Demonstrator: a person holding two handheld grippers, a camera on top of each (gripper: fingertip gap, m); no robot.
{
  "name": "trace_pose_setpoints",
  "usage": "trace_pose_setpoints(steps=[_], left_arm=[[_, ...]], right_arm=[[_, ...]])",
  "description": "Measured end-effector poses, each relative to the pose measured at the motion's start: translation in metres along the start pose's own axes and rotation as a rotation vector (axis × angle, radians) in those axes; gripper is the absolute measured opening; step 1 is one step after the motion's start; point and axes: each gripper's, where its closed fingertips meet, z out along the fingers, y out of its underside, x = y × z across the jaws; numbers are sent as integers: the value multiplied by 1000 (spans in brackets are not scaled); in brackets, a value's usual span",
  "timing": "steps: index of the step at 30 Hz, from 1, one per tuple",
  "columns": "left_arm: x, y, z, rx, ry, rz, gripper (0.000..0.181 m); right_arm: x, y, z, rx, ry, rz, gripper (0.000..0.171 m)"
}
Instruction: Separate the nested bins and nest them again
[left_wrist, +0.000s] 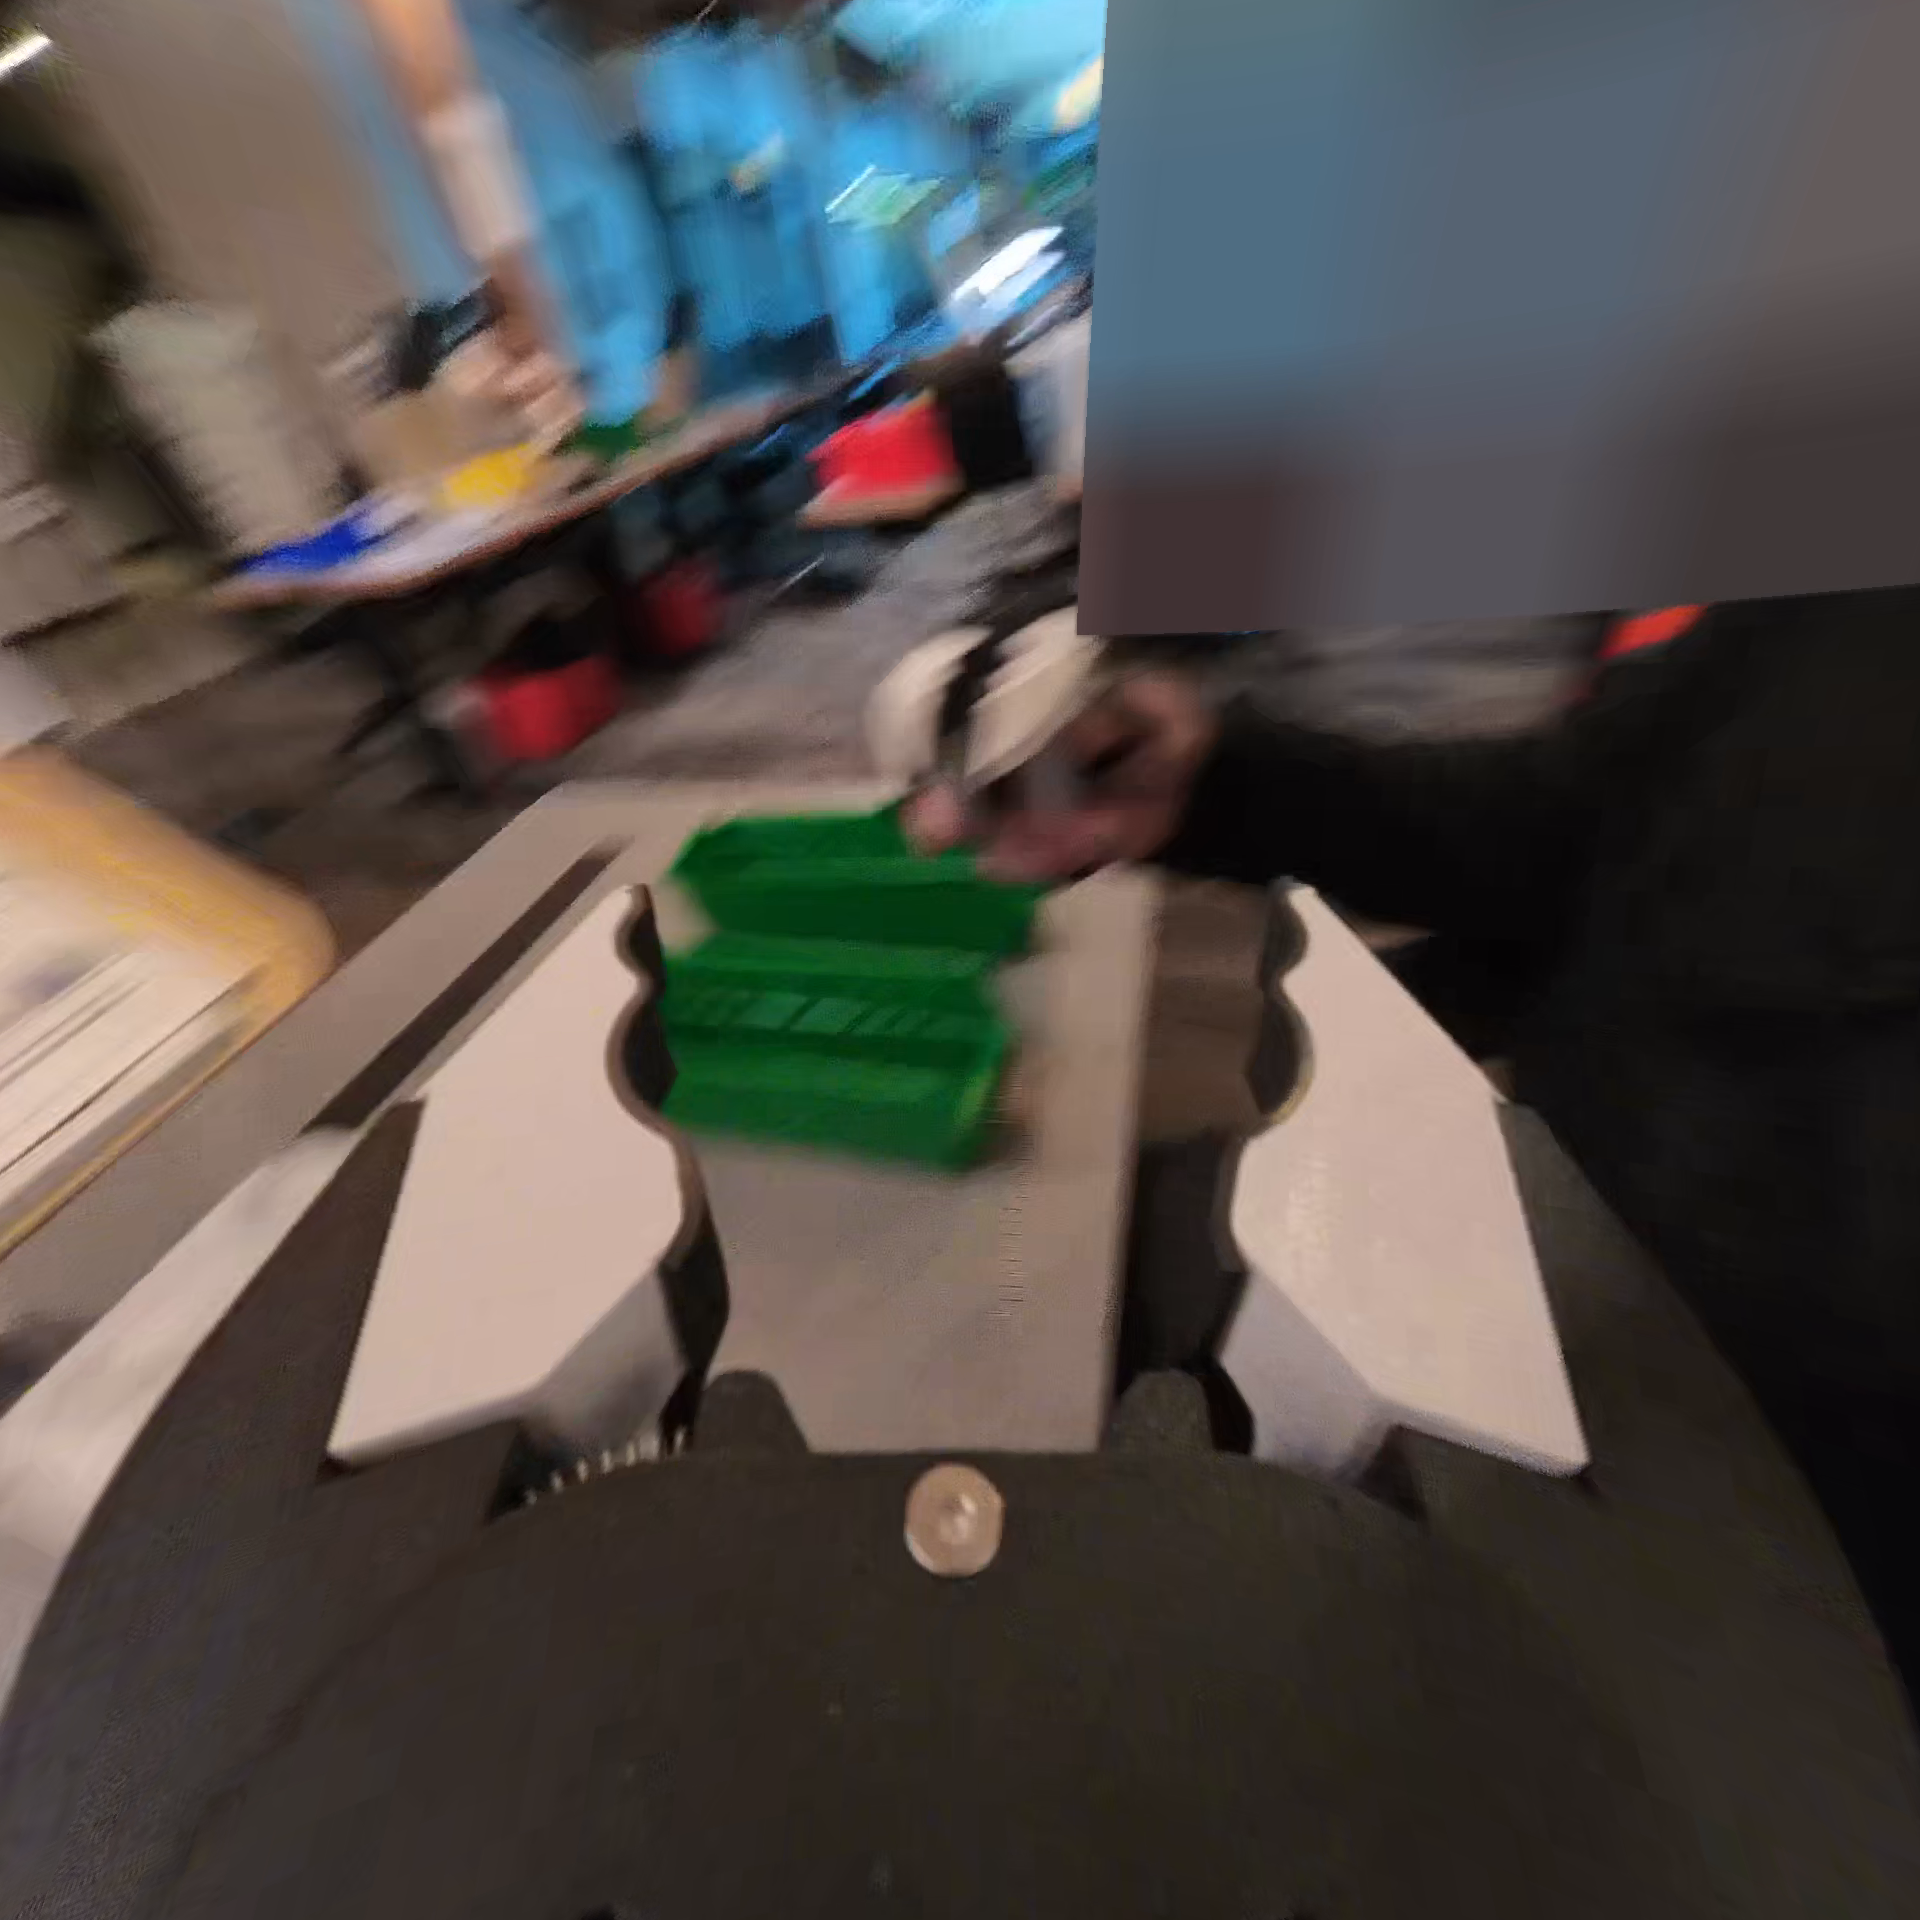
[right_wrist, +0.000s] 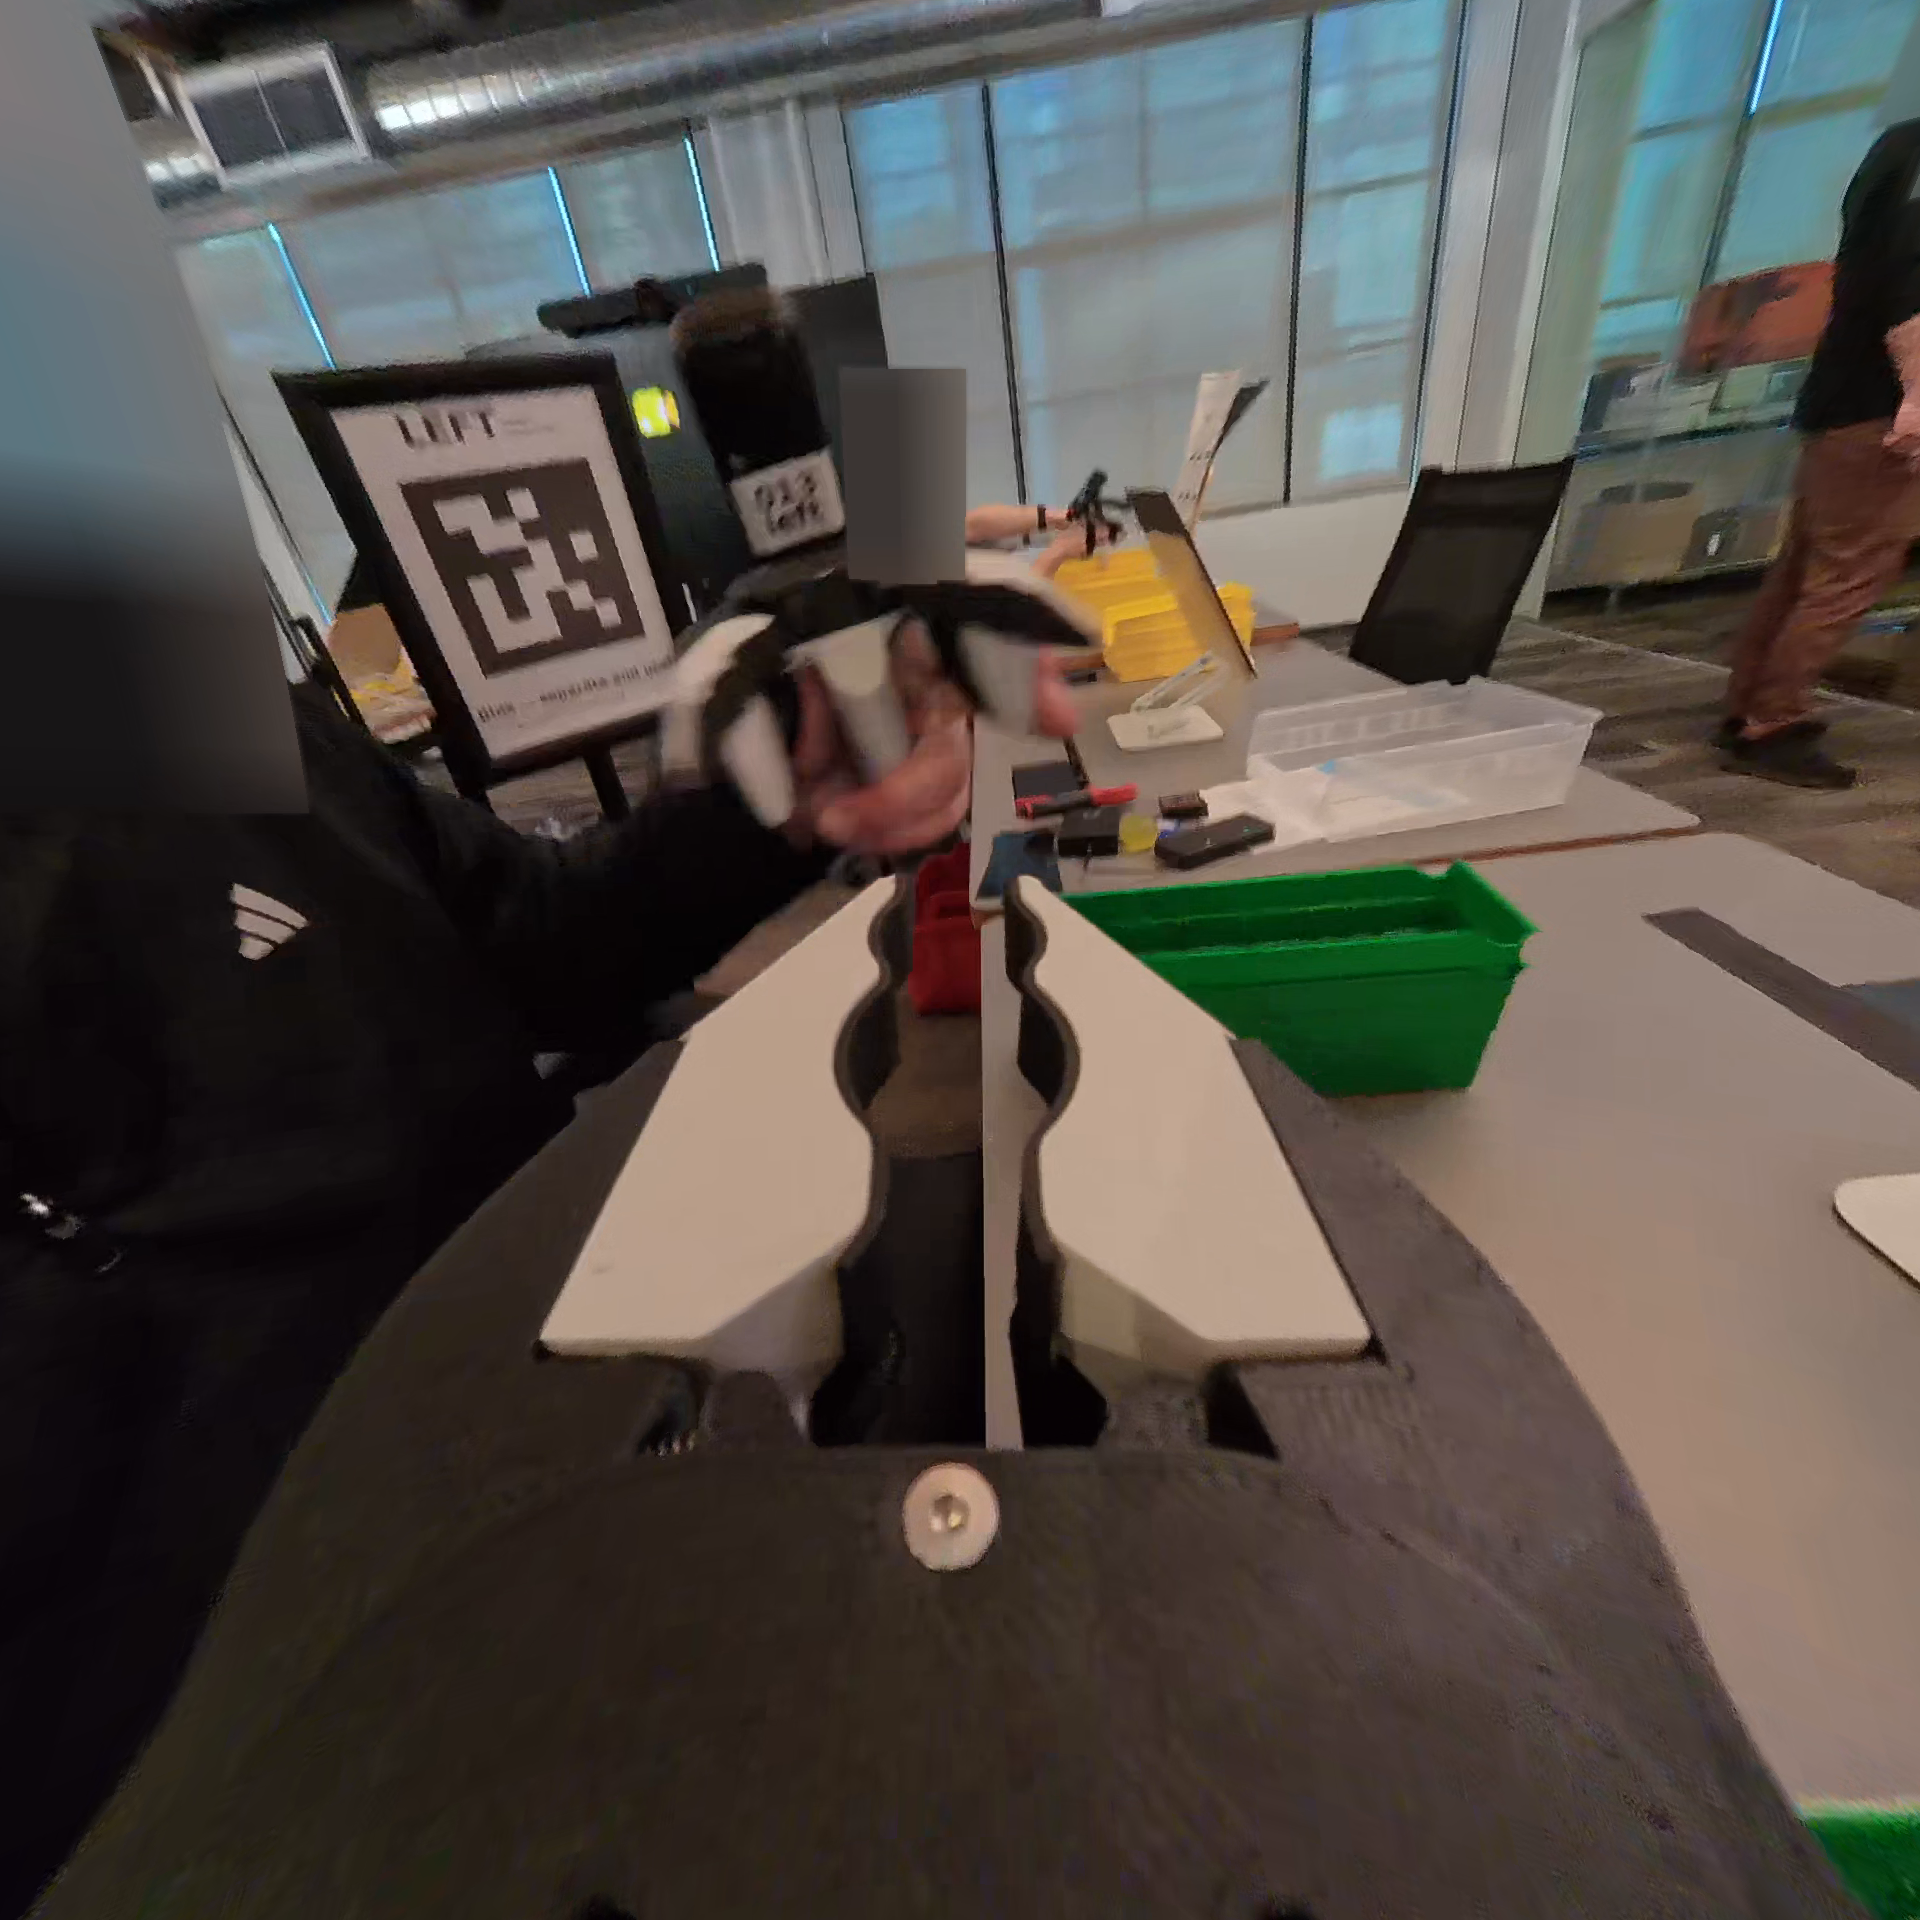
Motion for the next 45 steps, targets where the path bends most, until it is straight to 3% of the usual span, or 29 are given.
trace_pose_setpoints(steps=[4,7,12,16,17,24,45], left_arm=[[-128,85,-77,-332,-520,-141,139],[-174,161,-123,-584,-707,-315,153],[-209,254,-169,-808,-876,-502,153],[-210,294,-188,-943,-907,-576,132],[-210,298,-188,-930,-907,-599,120],[-218,296,-203,-895,-945,-579,100],[-228,283,-228,-708,-990,-560,93]], right_arm=[[5,38,20,-115,44,0,19],[8,67,38,-180,70,0,28],[8,108,57,-267,61,18,22],[9,124,62,-303,51,13,17],[11,127,62,-312,54,12,17],[17,141,64,-344,55,30,9],[27,171,67,-405,56,85,0]])
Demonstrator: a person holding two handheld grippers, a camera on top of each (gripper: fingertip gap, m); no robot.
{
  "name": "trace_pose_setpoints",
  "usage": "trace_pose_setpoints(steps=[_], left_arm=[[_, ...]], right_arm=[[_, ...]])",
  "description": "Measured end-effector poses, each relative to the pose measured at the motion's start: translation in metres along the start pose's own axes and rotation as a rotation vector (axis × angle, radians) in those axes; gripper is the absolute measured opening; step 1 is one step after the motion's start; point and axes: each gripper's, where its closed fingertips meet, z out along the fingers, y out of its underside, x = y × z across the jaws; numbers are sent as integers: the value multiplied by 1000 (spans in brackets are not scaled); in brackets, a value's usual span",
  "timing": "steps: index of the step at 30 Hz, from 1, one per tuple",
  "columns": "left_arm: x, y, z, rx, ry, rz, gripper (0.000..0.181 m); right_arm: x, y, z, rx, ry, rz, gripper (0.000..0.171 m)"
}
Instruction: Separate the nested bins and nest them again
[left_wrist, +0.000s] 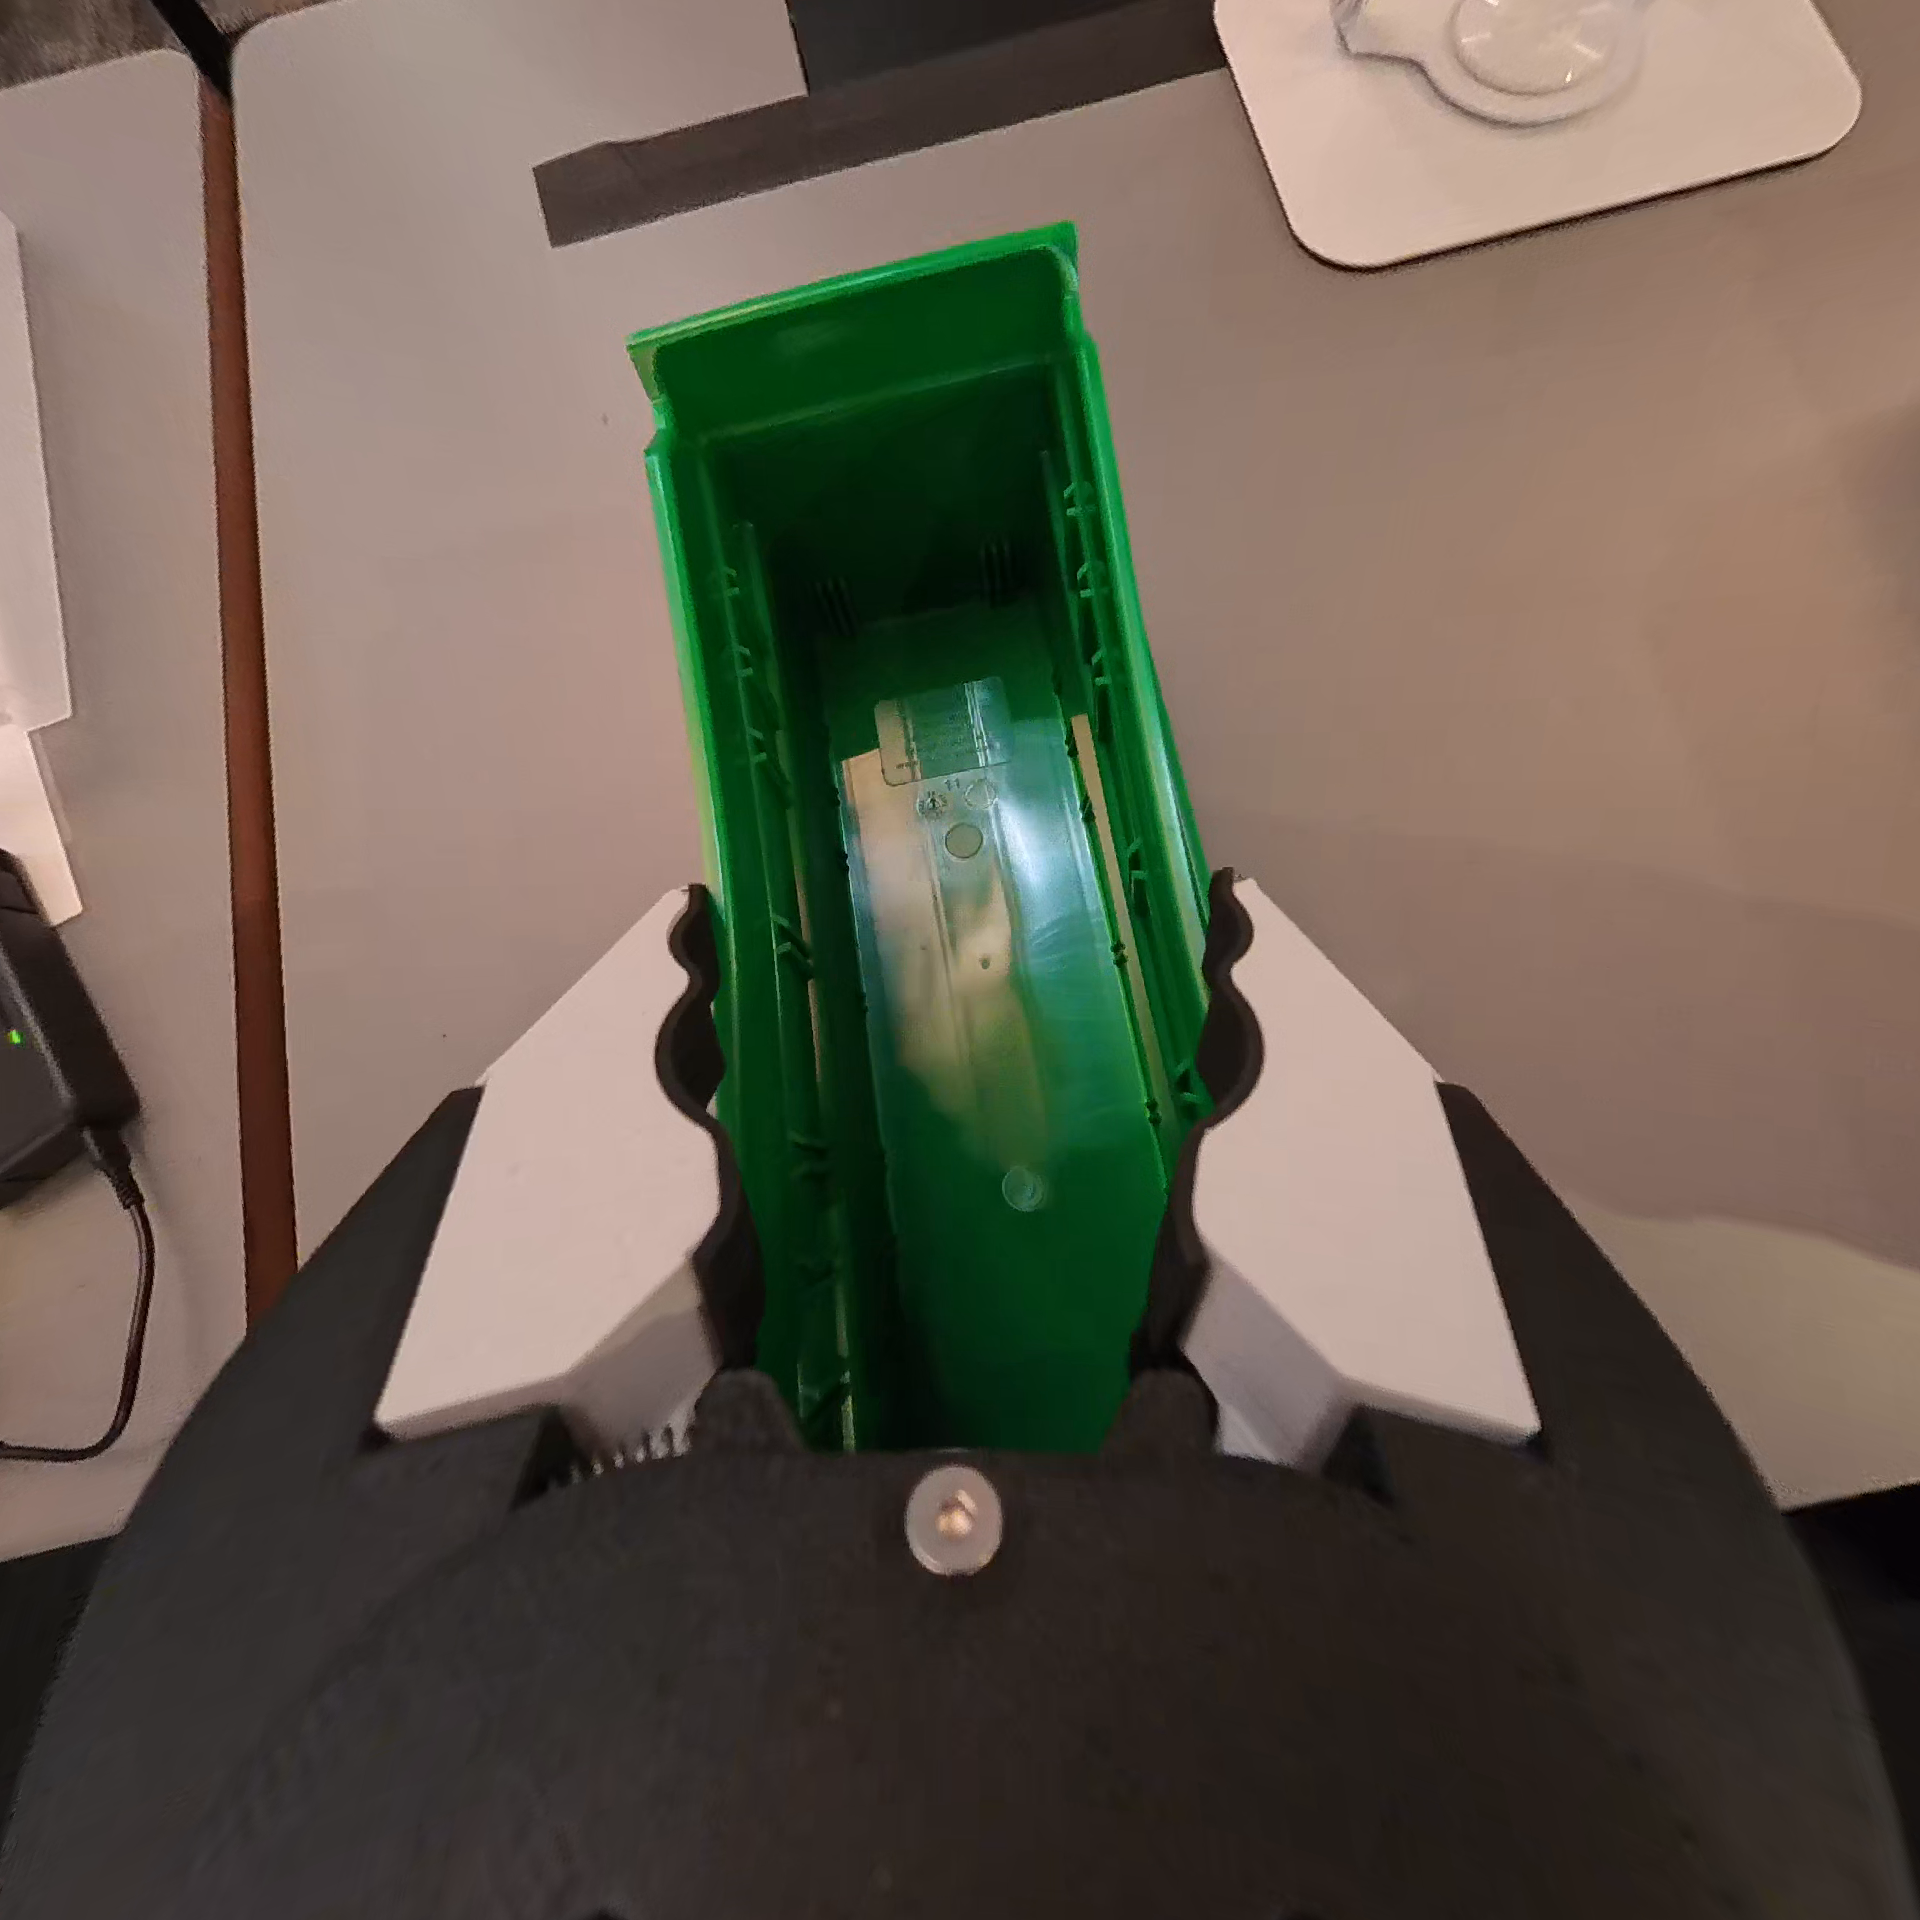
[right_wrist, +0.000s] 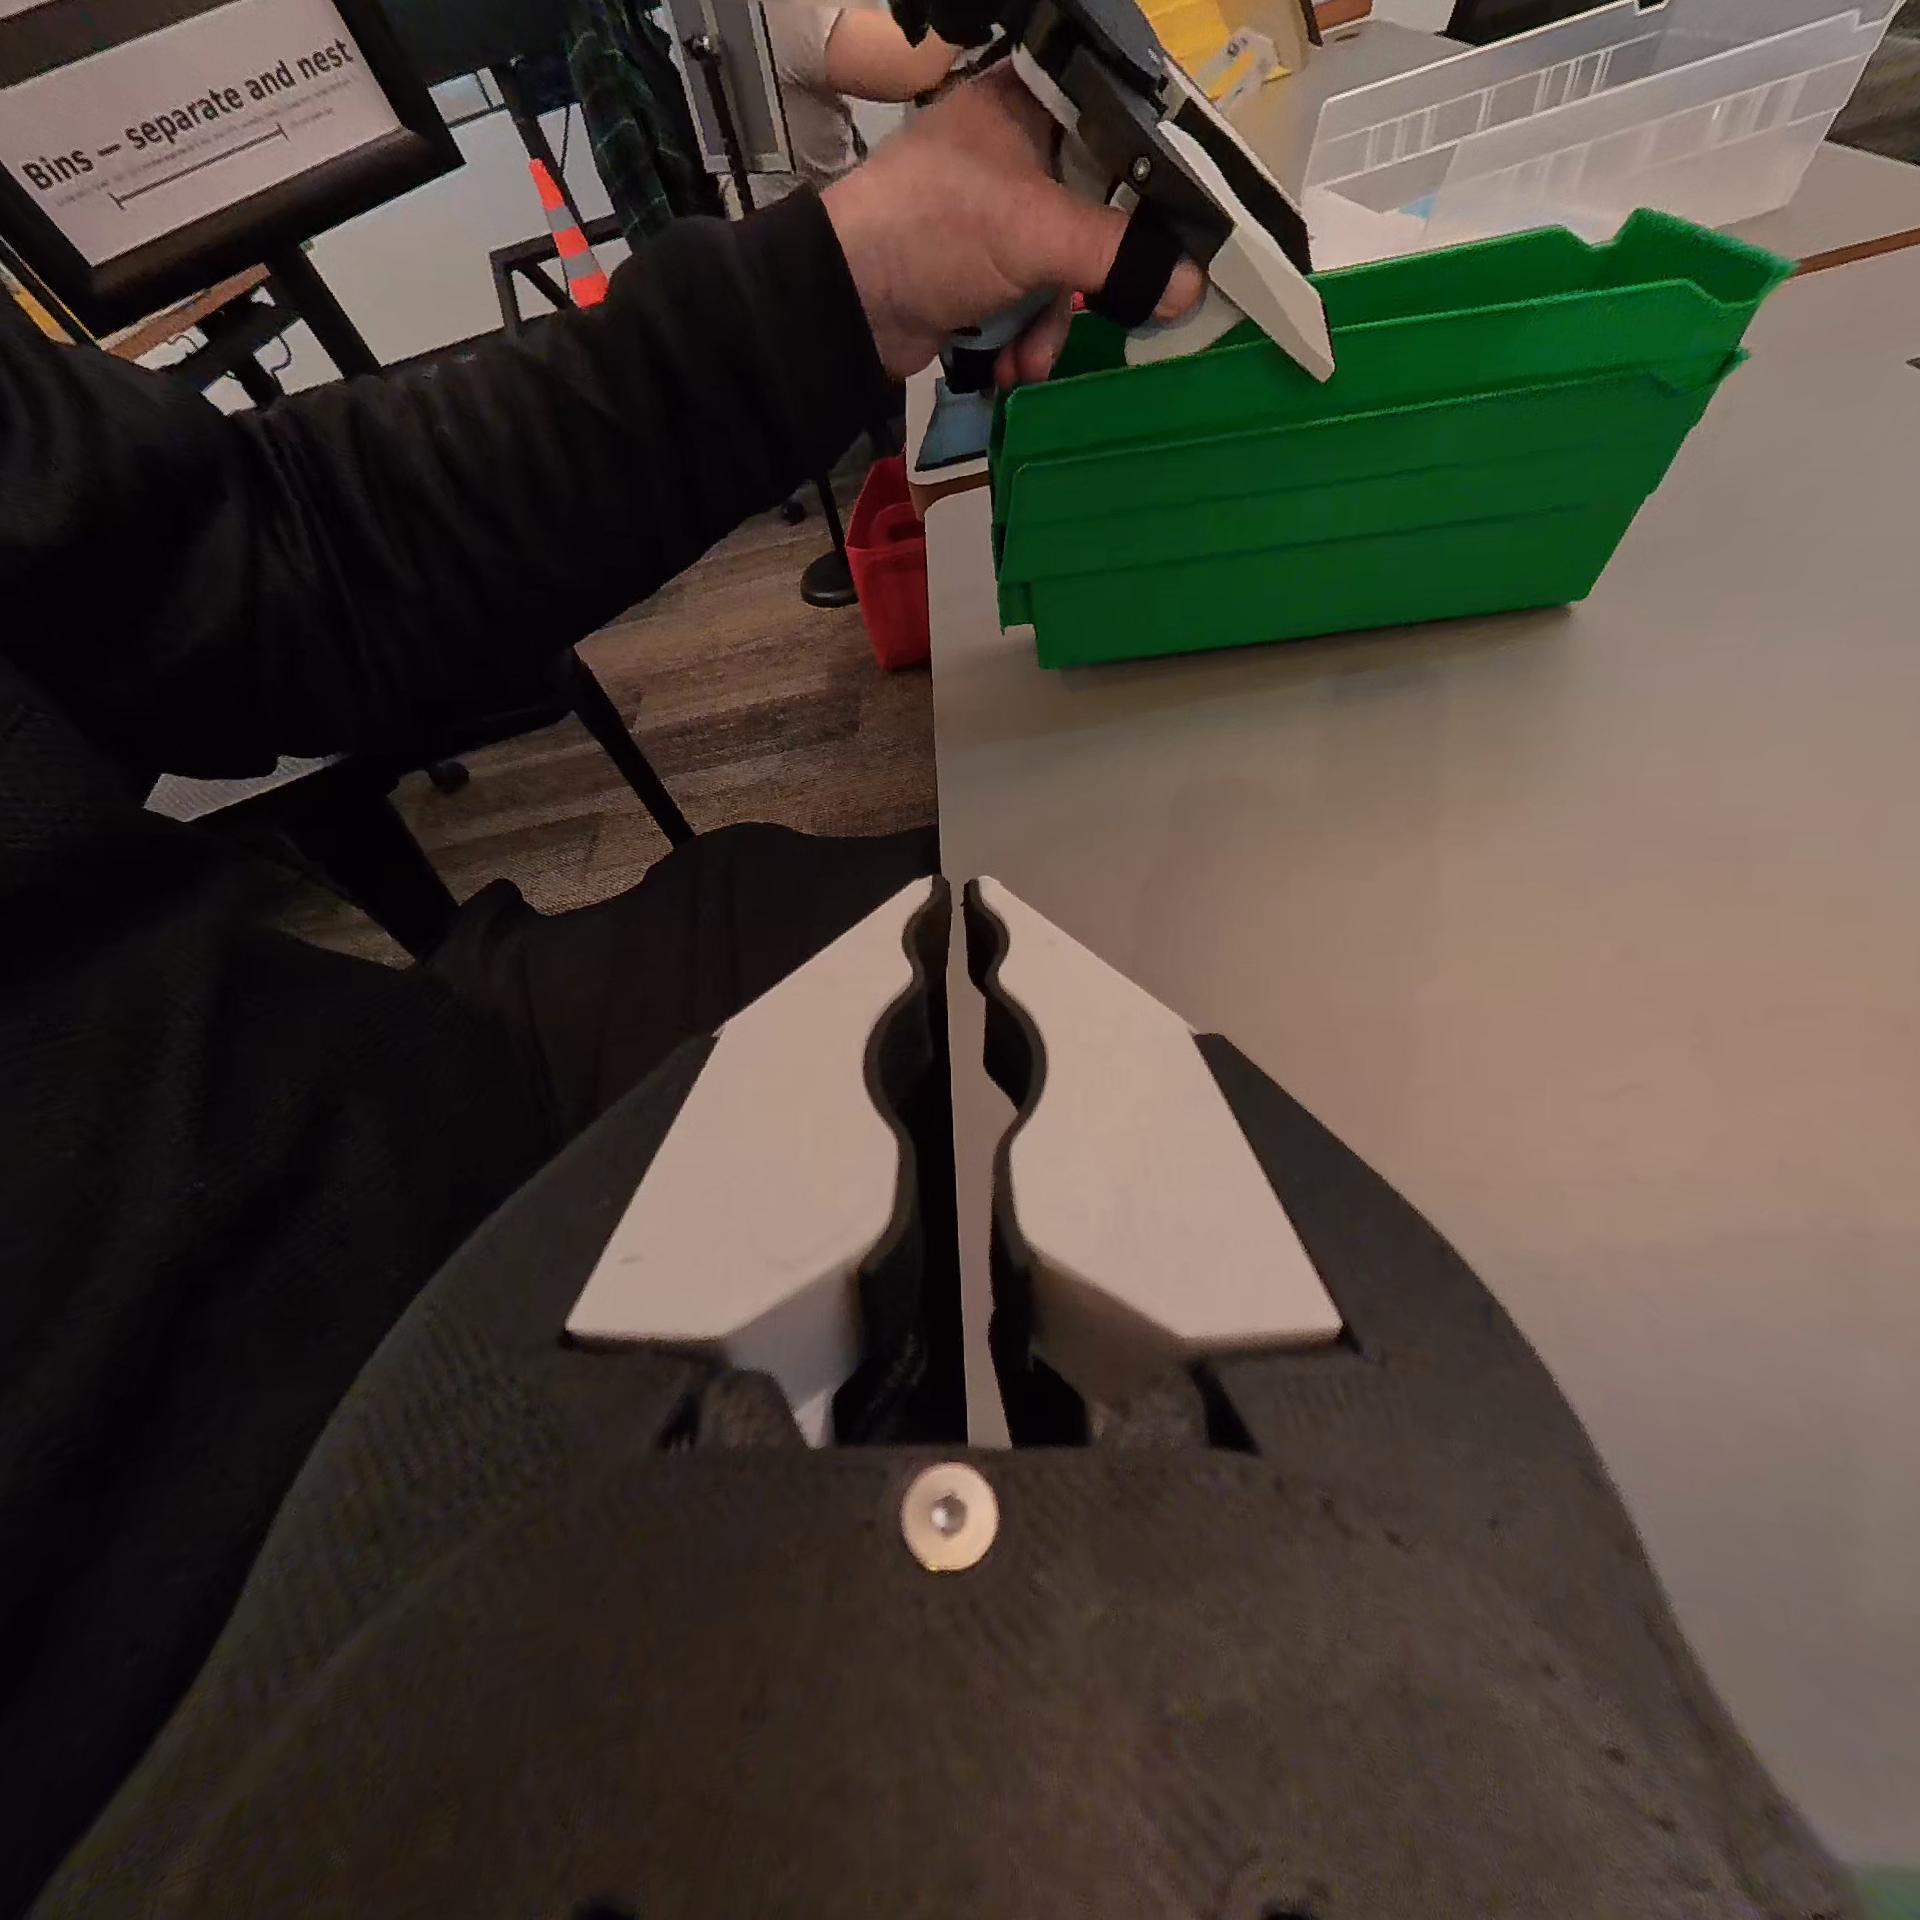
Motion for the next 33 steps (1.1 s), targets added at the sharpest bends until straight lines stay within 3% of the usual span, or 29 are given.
trace_pose_setpoints(steps=[9,18,23,27,29,30,33], left_arm=[[-5,-3,-4,43,-19,-9,91],[-5,4,0,28,-46,49,91],[-1,3,-4,57,23,-15,93],[11,-4,-7,100,91,-33,59],[-2,-2,-9,64,-17,40,88],[4,4,-7,18,26,41,99],[-6,12,-6,4,23,-37,115]], right_arm=[[7,5,4,-4,22,34,0],[1,18,33,-90,23,-3,0],[3,20,47,-101,38,2,1],[10,7,68,-88,44,-3,2],[11,2,84,-98,25,-12,2],[13,-1,91,-98,21,-20,1],[20,-8,112,-111,12,-17,2]])
